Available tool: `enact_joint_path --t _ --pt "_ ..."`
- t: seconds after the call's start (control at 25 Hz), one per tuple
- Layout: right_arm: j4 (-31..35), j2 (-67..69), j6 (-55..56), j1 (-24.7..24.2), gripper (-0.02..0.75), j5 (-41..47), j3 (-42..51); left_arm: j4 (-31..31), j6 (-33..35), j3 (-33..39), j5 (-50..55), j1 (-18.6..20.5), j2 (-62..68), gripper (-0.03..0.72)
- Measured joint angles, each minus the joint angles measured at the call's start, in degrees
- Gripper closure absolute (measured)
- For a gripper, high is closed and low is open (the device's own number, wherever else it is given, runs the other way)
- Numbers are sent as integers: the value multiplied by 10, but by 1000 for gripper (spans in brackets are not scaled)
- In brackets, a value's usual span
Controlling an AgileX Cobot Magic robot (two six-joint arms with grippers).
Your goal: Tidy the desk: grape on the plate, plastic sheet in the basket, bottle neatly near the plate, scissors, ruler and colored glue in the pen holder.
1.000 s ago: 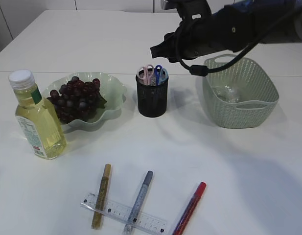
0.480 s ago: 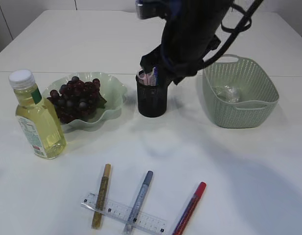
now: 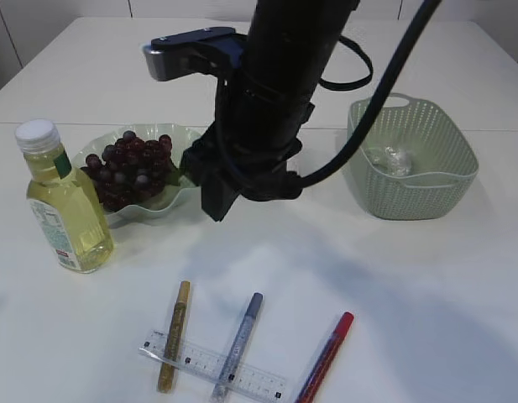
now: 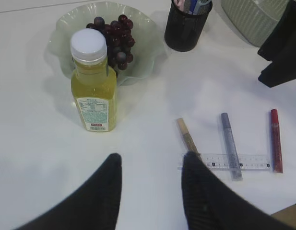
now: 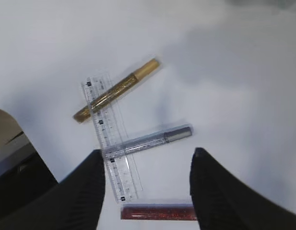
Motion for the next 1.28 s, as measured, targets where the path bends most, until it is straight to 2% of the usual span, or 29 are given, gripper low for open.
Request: enact_joint_path --t 0.28,0.52,0.64,0.8,1.28 --pt "0 9 -68 53 286 1 1 0 0 0 7 0 0 379" --pt "0 32 -120 96 283 1 56 13 0 0 17 0 0 379" --pt "0 43 -125 110 256 -8 74 18 0 0 19 0 0 379" --pt "-6 69 -127 118 206 -33 75 21 0 0 23 0 0 379" --pt "-10 132 -128 120 196 -98 75 25 0 0 28 0 0 379"
